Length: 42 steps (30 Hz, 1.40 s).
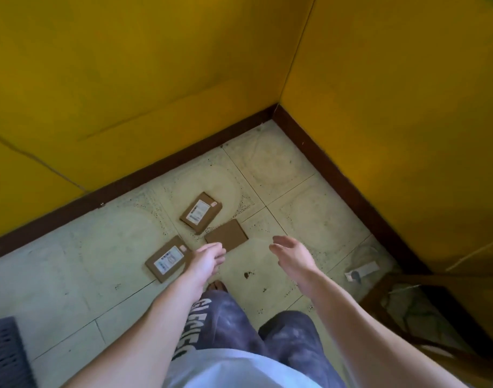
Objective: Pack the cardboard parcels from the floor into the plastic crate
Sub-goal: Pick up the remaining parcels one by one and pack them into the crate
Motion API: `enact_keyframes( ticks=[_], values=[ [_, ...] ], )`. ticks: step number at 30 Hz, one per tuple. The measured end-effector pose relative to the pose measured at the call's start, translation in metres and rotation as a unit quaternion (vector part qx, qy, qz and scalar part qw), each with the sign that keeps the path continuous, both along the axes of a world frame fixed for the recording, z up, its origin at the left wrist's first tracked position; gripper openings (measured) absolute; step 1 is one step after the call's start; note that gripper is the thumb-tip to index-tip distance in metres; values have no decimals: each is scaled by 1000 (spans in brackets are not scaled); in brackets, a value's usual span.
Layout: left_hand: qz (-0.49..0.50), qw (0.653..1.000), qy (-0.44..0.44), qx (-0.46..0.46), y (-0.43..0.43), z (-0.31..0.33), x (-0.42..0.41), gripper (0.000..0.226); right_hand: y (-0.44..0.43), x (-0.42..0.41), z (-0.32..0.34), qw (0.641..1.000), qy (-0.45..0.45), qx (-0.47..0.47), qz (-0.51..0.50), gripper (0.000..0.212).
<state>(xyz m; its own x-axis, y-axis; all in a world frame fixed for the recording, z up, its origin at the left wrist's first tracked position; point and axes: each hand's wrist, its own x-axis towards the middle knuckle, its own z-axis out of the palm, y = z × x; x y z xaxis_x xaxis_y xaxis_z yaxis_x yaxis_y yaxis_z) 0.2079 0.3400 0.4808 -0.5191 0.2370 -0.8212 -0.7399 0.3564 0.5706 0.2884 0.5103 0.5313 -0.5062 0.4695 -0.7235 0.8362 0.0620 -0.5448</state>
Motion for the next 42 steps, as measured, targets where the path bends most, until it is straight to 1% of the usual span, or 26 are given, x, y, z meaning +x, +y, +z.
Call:
enact_keyframes(
  ticks=[4, 6, 10, 12, 14, 17, 19, 22, 24, 25, 26, 28, 29, 30, 31, 32, 34, 36, 39, 41, 42],
  values=[
    [29, 999, -9, -13, 35, -16, -25, 31, 48, -38, -21, 999, -18, -24, 20, 40],
    [64, 997, -20, -28, 52, -33, -35, 30, 71, -60, -40, 998, -34, -36, 49, 40],
    [171, 982, -56, -49, 82, -73, -49, 28, 114, -97, -104, 989, -73, -83, 101, 38],
    [227, 970, -74, -50, 95, -96, -51, 33, 133, -113, -140, 982, -110, -115, 100, 32],
    [248, 962, -100, -54, 105, -121, -50, 36, 146, -128, -173, 976, -149, -124, 94, 28],
    [261, 955, -123, -67, 111, -167, -50, 34, 156, -147, -221, 972, -181, -105, 110, 29],
    [283, 946, -142, -68, 111, -201, -53, 31, 157, -155, -258, 967, -180, -115, 136, 36],
    [290, 941, -154, -85, 104, -256, -58, 24, 152, -160, -322, 962, -175, -133, 164, 56],
    [274, 944, -142, -119, 96, -300, -63, 16, 145, -167, -363, 961, -188, -118, 166, 61],
    [251, 949, -132, -140, 92, -325, -66, 17, 142, -168, -388, 959, -195, -108, 176, 63],
    [227, 953, -125, -158, 88, -351, -70, 27, 140, -168, -413, 957, -204, -98, 182, 71],
    [212, 948, -143, -190, 83, -400, -79, 61, 139, -165, -467, 955, -222, -93, 176, 101],
    [215, 943, -158, -196, 81, -424, -84, 72, 139, -162, -496, 954, -230, -92, 170, 109],
    [221, 941, -165, -195, 79, -447, -89, 78, 133, -166, -511, 953, -238, -90, 165, 112],
    [225, 940, -170, -193, 78, -471, -94, 83, 128, -169, -527, 953, -242, -91, 160, 111],
    [223, 939, -174, -195, 76, -496, -99, 86, 124, -172, -547, 954, -239, -97, 152, 107],
    [216, 941, -169, -198, 74, -538, -108, 83, 120, -178, -584, 961, -217, -115, 131, 88],
    [215, 946, -157, -187, 74, -572, -114, 78, 120, -180, -623, 964, -204, -109, 129, 82],
    [210, 949, -143, -184, 77, -605, -117, 78, 114, -185, -656, 967, -200, -93, 126, 80],
    [205, 946, -141, -207, 79, -617, -115, 84, 108, -186, -668, 967, -200, -100, 125, 77],
    [207, 945, -146, -205, 79, -620, -114, 87, 105, -186, -672, 967, -195, -104, 128, 73]
  ],
)
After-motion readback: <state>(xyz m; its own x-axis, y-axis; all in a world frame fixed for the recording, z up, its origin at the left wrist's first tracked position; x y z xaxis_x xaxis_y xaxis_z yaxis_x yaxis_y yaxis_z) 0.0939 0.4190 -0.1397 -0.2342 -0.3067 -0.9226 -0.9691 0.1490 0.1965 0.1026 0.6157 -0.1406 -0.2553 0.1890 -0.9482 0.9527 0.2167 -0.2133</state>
